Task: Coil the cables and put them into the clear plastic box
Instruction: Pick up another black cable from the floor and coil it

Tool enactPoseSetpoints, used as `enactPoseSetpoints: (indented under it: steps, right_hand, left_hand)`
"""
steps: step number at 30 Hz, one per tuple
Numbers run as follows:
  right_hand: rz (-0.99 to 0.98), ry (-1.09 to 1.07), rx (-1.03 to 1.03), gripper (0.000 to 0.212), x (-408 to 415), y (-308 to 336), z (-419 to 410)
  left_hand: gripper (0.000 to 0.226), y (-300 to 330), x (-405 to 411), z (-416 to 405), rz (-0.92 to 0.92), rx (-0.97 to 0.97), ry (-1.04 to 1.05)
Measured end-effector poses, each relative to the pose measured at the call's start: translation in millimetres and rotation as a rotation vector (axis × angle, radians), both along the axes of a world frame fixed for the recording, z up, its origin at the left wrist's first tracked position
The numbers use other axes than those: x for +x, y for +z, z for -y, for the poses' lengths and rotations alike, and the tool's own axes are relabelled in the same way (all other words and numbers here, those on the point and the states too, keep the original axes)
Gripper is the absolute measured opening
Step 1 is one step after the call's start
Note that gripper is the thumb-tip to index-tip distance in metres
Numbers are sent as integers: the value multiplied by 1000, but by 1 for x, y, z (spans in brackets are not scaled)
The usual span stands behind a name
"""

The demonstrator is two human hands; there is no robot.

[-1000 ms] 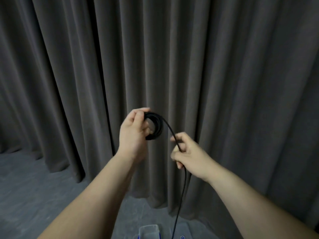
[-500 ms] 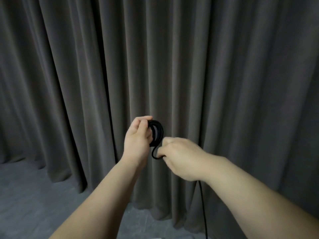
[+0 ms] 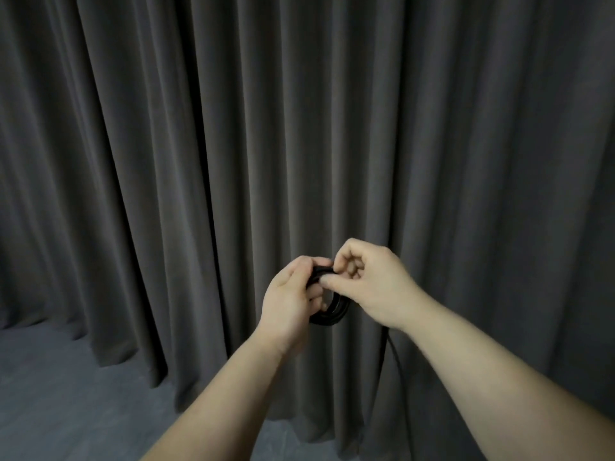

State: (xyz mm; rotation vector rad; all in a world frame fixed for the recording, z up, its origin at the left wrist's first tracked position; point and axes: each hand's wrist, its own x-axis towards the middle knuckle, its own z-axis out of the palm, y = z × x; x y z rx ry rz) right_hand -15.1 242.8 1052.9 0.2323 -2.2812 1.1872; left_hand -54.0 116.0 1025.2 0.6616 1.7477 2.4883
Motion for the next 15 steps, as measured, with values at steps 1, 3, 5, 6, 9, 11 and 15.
enactPoseSetpoints:
  steps: [1, 3, 5, 6, 9, 11, 15]
  right_hand:
    - [57, 90, -28, 25, 1, 0, -3]
    - [86, 180, -94, 26, 4, 1, -5]
    - [29, 164, -178, 25, 4, 5, -2]
    - [4, 140, -214, 23, 3, 7, 0]
    - [-38, 19, -226, 18, -4, 6, 2]
    - [-29, -6, -286, 15, -7, 4, 0]
    - [43, 65, -413, 11, -6, -1, -1]
  left_hand:
    - [37, 0, -2, 1, -1, 5, 20]
    - [36, -2, -4, 2, -11, -6, 47]
    - [34, -3, -5, 3, -14, -27, 41]
    - [33, -3, -5, 2, -10, -36, 27]
    - [34, -2, -2, 2, -34, -50, -30]
    - [34, -2, -3, 3, -80, -45, -49]
    - [27, -4, -7, 5, -96, 33, -22]
